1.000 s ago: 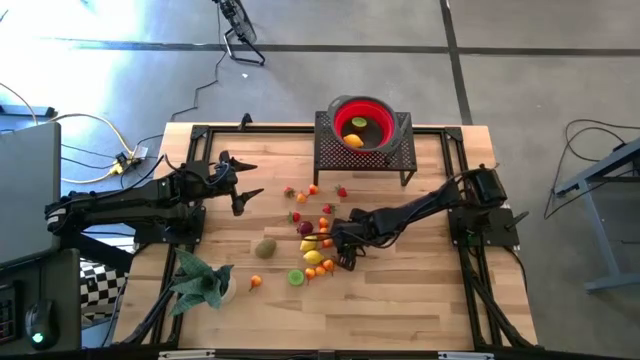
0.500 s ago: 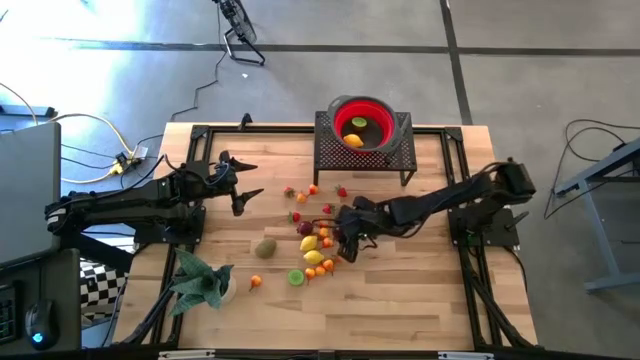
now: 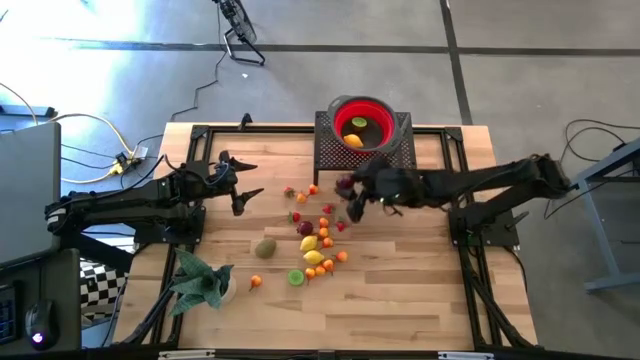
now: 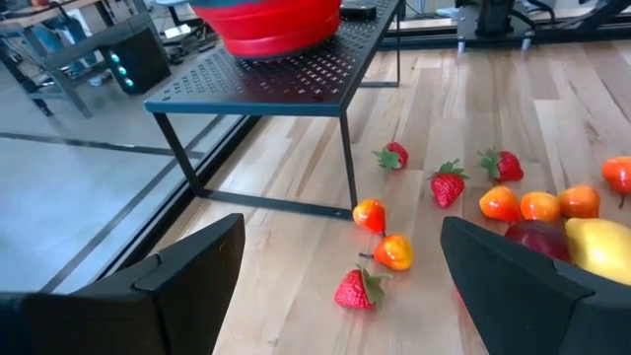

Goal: Pick & Place Fruit
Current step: Put the pomegranate into the strainer on the shelf

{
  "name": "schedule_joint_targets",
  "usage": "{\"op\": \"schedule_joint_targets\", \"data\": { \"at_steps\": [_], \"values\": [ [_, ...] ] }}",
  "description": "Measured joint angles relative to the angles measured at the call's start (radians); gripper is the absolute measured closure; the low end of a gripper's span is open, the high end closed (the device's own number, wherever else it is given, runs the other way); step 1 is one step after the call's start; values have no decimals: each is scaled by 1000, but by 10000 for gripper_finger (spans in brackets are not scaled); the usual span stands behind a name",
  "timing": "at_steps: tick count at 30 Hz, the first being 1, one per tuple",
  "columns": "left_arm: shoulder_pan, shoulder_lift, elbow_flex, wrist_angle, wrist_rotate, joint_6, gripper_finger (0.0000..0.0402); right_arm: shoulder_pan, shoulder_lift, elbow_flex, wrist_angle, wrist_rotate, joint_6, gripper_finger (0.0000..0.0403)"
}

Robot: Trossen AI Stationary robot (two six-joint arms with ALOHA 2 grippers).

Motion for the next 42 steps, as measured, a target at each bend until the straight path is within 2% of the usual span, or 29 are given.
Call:
{"op": "schedule_joint_targets", "data": {
  "at_steps": [4, 10, 17, 21, 27, 33, 39, 42],
  "values": [
    [0, 0, 0, 1, 0, 0, 64, -71, -22, 0, 92, 55, -125, 211],
    [0, 0, 0, 0, 0, -2, 64, -208, -24, 0, 252, 77, -230, 207],
    [0, 0, 0, 0, 1, -2, 64, -309, -23, 0, 263, 70, -258, 214],
    [0, 0, 0, 0, 1, -2, 64, -332, -13, 57, 206, 62, -261, 211],
    [0, 0, 0, 0, 1, -3, 64, -331, 65, 213, 129, 62, -327, 215],
    [0, 0, 0, 0, 1, -3, 64, -356, 154, 350, -36, 67, -330, 212],
    [0, 0, 0, 0, 2, -3, 64, -408, 213, 386, -164, 54, -279, 213],
    [0, 0, 0, 0, 2, -3, 64, -445, 230, 386, -247, 13, -228, 211]
  ]
}}
